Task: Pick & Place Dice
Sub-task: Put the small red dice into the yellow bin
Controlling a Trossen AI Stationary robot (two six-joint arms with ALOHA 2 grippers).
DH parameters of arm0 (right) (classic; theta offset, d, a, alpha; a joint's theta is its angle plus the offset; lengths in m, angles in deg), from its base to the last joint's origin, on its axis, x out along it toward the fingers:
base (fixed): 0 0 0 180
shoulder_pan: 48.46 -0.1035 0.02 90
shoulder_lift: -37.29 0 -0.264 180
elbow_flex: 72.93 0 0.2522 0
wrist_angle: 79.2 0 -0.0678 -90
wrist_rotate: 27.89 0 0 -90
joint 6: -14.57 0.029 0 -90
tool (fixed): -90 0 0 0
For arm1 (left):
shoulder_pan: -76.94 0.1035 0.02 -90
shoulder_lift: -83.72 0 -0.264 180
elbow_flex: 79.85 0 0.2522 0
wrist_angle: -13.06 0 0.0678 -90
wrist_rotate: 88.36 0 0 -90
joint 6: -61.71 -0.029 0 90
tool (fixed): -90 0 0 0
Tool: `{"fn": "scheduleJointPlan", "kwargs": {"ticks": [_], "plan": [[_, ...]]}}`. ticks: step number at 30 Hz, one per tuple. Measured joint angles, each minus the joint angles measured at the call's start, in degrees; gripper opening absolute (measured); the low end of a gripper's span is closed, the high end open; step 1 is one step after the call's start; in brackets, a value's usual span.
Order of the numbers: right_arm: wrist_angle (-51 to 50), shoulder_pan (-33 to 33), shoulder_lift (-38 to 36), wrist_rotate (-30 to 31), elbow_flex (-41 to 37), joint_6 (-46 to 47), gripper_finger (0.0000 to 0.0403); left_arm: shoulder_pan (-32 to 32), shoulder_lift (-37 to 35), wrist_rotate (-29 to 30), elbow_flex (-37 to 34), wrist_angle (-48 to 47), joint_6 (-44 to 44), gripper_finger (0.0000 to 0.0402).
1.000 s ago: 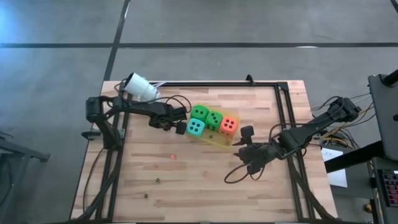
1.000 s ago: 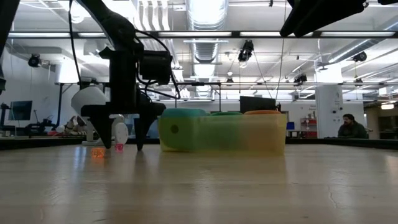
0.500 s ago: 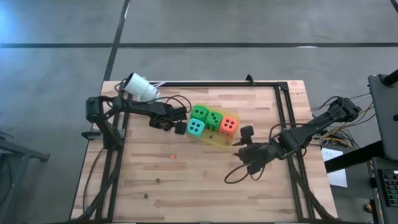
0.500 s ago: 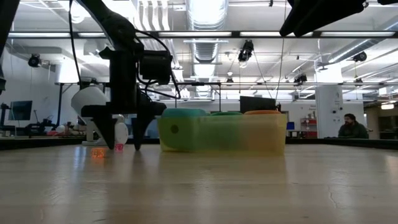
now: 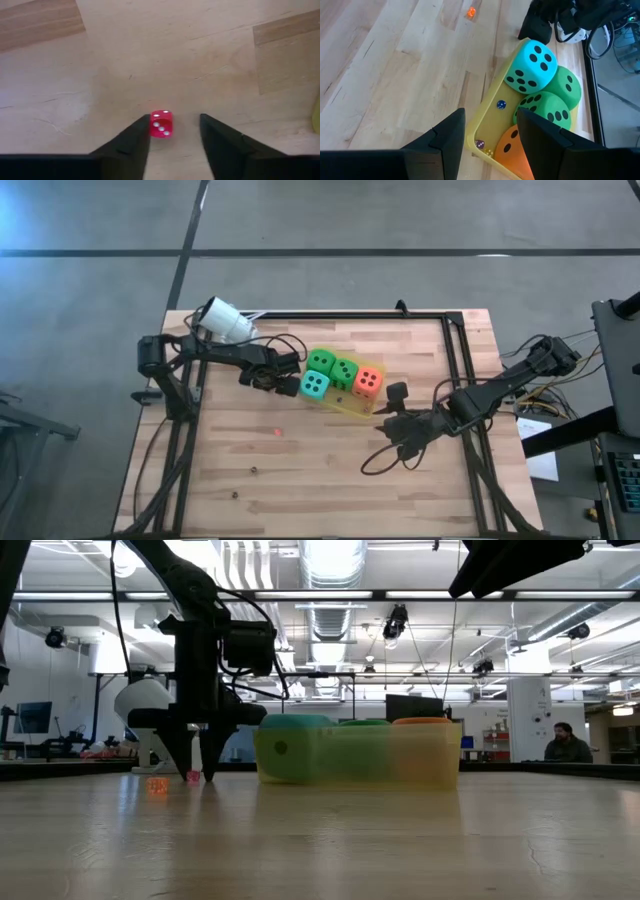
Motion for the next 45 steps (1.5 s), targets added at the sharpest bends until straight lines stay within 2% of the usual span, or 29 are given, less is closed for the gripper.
{"fn": "scheduleJointPlan", "kwargs": {"ticks": [6, 11, 21, 27, 32, 36, 39, 45], "plan": [[0.18, 0.0, 0.0, 0.0, 0.0, 0.02, 0.0173, -0.04, 0.0, 0.42, 0.0, 0.07, 0.74, 0.0084], [0.35, 0.0, 0.0, 0.0, 0.0, 0.02, 0.0173, -0.04, -0.04, 0.68, 0.0, -0.18, 1.35, 0.005], [0.35, 0.0, 0.0, 0.0, 0.0, 0.0, 0.0173, -0.07, -1.66, 1.07, -0.13, -1.1, -1.34, 0.005], [0.35, 0.0, 0.0, 0.0, 0.0, 0.0, 0.0173, -0.2, -8.05, 1.79, -0.06, -2.27, -1.77, 0.005], [0.33, 0.0, 0.0, 0.0, 0.0, 0.0, 0.0173, -1.13, -15.19, 4.8, 0.0, -0.64, -3.88, 0.005], [0.33, 0.0, 0.0, 0.02, 0.0, -0.03, 0.0173, -3.85, -20.29, 7.76, 0.0, 5.21, -8.32, 0.005], [0.33, 0.0, 0.0, 0.02, 0.0, -0.2, 0.0173, -6.79, -22.39, 10.52, 0.0, 13.01, -14.76, 0.005], [0.33, 0.0, 0.0, 0.04, 0.0, -0.2, 0.0173, -11.76, -20.98, 10.88, 0.11, 29.08, -25.52, 0.005]]}}
